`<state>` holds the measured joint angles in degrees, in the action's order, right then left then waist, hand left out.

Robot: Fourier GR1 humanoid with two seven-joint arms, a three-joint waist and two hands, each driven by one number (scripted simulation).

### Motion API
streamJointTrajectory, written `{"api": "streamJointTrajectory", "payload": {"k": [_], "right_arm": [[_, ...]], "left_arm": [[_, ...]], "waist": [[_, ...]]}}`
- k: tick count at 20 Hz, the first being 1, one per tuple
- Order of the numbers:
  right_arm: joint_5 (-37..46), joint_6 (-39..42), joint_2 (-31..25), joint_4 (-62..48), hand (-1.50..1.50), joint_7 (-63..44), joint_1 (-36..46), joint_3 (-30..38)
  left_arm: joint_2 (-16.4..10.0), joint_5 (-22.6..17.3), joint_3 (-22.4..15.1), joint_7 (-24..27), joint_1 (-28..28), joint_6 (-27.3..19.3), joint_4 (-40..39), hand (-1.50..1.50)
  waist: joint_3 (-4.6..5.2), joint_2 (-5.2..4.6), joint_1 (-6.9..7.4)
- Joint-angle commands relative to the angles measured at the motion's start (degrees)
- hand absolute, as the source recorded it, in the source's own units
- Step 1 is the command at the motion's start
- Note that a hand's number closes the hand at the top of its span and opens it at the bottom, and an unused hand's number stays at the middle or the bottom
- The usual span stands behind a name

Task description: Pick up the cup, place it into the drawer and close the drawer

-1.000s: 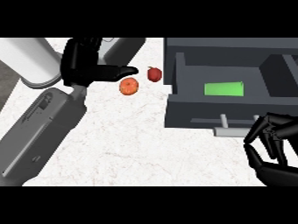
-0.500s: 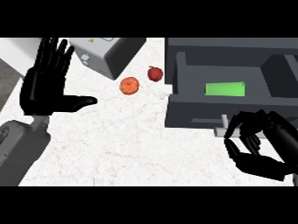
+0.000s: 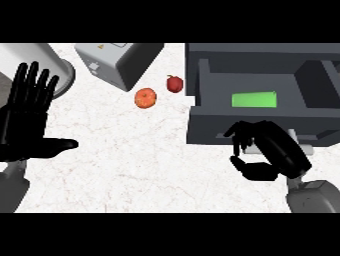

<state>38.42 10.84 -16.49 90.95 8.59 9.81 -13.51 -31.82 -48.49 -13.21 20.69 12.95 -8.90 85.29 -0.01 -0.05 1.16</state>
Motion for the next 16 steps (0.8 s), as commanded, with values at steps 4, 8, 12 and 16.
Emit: {"api": "streamJointTrajectory", "payload": {"k": [4,8,12,16], "right_arm": [[8.7,-5.4,3.7,-18.0,-1.5,2.6,7.2,-2.1],[9.3,-8.1,5.1,-33.0,-1.5,7.7,16.0,1.5],[8.6,-9.9,5.6,-43.7,-1.5,11.5,21.4,5.9],[7.3,-9.8,5.1,-53.3,-1.5,17.0,27.6,9.2]], "left_arm": [[-1.4,-0.7,5.2,0.6,-6.3,7.7,-0.3,-1.5],[-2.3,-1.0,8.8,0.7,-7.5,11.2,-0.6,-1.5],[0.2,1.2,9.0,-0.2,-11.2,10.7,2.6,-1.5],[2.4,3.0,10.3,0.9,-7.9,13.5,-3.0,-1.5]], "waist": [[0.0,-0.07,-0.3],[-0.02,-0.19,-0.05],[-0.03,-0.09,-0.14],[-0.02,-0.28,-0.26]]}}
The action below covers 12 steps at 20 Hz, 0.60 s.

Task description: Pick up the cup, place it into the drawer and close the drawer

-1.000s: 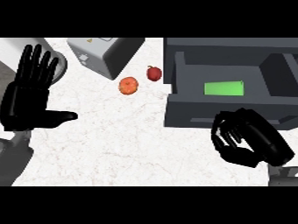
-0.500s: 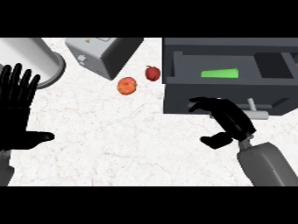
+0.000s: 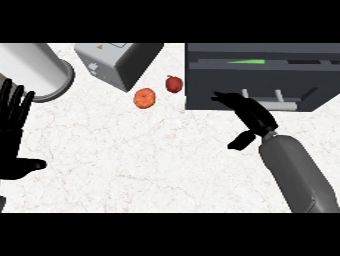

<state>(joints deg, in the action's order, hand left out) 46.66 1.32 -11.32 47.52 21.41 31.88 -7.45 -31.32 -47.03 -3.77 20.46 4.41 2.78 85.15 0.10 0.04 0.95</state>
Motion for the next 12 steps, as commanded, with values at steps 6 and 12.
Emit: {"api": "streamJointTrajectory", "payload": {"k": [6,12], "right_arm": [[-2.8,1.6,-4.6,-25.3,-1.5,9.3,17.1,9.0],[-1.2,2.4,-6.7,-33.4,-1.5,10.7,22.9,9.5]], "left_arm": [[0.2,-0.1,3.0,0.3,-0.6,6.0,-2.4,-1.5],[1.6,1.7,2.4,0.7,1.7,5.7,-3.8,-1.5]], "waist": [[-0.19,-0.84,1.51],[-0.22,-1.48,2.52]]}}
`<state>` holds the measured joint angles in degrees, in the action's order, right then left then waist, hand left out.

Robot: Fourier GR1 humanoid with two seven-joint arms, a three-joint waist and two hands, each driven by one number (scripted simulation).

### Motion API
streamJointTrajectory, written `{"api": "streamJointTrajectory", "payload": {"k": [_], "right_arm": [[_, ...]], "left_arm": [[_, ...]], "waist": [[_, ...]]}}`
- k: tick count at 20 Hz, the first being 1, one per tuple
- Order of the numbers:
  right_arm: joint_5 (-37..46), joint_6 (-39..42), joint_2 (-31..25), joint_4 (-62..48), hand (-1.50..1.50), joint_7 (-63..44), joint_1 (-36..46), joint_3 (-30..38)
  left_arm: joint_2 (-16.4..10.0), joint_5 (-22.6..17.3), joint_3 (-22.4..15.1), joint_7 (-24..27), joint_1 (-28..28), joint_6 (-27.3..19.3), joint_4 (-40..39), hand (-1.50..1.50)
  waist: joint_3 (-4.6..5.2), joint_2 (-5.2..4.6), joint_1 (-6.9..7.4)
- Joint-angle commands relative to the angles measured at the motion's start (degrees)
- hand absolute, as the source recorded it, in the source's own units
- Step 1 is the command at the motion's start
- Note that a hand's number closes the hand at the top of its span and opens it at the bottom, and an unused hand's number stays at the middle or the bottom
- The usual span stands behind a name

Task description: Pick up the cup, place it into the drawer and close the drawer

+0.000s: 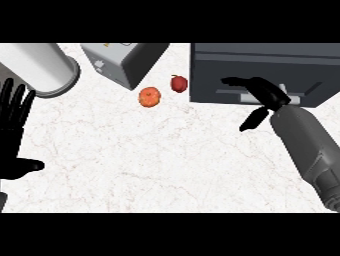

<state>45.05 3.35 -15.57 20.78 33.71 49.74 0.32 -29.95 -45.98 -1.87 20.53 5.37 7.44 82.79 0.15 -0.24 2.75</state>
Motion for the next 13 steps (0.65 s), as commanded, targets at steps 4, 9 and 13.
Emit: {"api": "streamJointTrajectory", "payload": {"k": [4,9,13], "right_arm": [[-0.3,-1.1,-3.6,-8.8,-1.5,-0.4,6.1,3.2],[-0.5,-0.3,-3.8,-10.6,-1.5,-1.2,8.7,3.9],[-0.4,0.1,-6.2,-11.8,-1.5,2.2,7.4,3.9]], "left_arm": [[1.6,2.6,-1.2,0.2,1.6,-0.6,-1.1,-1.5],[0.7,2.4,0.0,-0.3,3.1,0.4,-2.5,-1.5],[1.5,3.2,-0.3,0.4,3.6,0.5,-4.0,-1.5]], "waist": [[-0.33,-1.58,1.26],[-0.35,-1.78,1.93],[-0.37,-2.12,1.85]]}}
